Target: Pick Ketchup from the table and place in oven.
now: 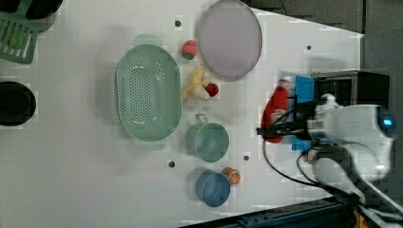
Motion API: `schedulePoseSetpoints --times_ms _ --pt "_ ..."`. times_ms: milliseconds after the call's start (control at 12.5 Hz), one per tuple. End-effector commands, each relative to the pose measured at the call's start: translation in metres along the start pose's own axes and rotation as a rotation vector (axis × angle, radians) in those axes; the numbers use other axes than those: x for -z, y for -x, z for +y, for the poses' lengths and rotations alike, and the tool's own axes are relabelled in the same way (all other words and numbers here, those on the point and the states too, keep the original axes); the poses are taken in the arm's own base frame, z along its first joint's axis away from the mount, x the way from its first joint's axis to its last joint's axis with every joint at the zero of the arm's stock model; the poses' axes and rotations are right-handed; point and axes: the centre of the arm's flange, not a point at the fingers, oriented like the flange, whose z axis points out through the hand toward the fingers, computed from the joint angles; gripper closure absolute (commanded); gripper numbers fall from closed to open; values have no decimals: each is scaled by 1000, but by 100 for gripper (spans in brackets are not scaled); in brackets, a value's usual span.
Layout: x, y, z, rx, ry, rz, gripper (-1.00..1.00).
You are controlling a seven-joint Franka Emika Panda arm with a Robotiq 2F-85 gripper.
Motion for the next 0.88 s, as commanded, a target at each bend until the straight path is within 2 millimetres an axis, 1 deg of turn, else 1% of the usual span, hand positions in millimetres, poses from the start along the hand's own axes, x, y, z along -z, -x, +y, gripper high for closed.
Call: schedulePoseSetpoints --times_ms 80,160,240,320,480,640,720,880 --pt "105 -2 3 45 80 99 -24" --pt "121 2 5 44 126 91 -24" --pt "130 6 9 11 179 75 -24" --pt "134 10 12 -38 234 58 -24" --pt "132 14 18 -124 364 40 -24" --pt "121 11 23 -152 507 47 -24" --pt "111 8 27 -155 569 46 -24" --pt "77 1 38 -184 665 16 -24"
